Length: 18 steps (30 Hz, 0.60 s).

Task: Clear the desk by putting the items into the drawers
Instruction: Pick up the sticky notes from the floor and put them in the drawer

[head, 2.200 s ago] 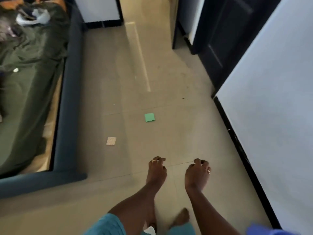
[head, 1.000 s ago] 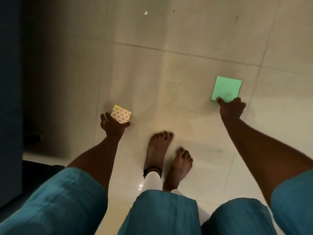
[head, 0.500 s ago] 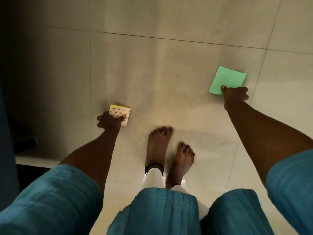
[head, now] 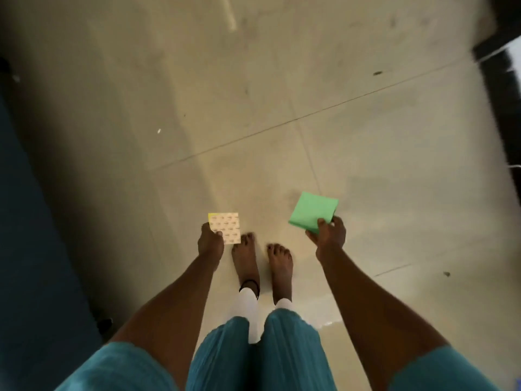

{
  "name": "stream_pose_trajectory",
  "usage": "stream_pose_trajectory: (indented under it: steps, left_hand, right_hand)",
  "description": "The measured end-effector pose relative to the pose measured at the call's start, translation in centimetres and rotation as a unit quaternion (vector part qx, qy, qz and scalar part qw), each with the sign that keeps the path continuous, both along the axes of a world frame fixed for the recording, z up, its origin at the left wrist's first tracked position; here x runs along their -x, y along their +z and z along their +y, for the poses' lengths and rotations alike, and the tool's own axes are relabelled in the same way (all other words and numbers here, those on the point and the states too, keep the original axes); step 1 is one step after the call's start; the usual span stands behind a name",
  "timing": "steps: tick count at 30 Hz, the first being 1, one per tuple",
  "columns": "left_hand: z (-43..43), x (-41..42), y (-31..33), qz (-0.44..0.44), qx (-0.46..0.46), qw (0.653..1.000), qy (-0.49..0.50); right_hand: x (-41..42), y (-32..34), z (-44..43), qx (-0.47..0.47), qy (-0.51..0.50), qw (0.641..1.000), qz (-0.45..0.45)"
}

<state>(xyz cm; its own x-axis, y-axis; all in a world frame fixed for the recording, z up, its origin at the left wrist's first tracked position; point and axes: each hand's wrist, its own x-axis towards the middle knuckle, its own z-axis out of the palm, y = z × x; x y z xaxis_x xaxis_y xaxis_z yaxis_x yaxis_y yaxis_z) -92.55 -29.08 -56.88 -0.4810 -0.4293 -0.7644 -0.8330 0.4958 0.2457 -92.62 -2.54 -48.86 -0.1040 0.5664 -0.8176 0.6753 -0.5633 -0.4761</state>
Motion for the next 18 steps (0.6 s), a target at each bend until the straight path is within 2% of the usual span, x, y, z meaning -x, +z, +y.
stream_pose_trajectory:
  steps: [1, 2, 4, 5, 10, 18]
  left_hand:
    - [4.0, 2.6, 8.0, 0.026, -0.014, 0.999, -0.014]
    - [7.7, 3.3, 15.2, -0.009, -0.027, 0.999, -0.034]
    - [10.2, 3.0, 16.3, 0.003, -0.063, 0.993, -0.097]
    - [11.5, 3.1, 17.7, -0.020, -0.062, 0.988, -0.137]
    - [19.9, 1.6, 25.8, 0.004, -0.082, 0.952, -0.296]
    - [33.9, -5.9, 39.2, 0.019, -0.152, 0.874, -0.461]
  right_hand:
    - [-1.2, 2.3, 0.6, 0.006, -0.027, 1.000, 0.015]
    - [-2.5, 4.7, 1.4, 0.008, -0.053, 0.998, 0.032]
    - [-4.5, 8.8, 2.8, 0.003, -0.096, 0.994, 0.042]
    - [-5.6, 11.0, 3.8, 0.002, -0.128, 0.991, 0.045]
    - [-11.5, 20.2, 8.9, -0.010, -0.239, 0.969, 0.057]
    - [-22.8, 33.9, 18.3, -0.062, -0.352, 0.929, 0.092]
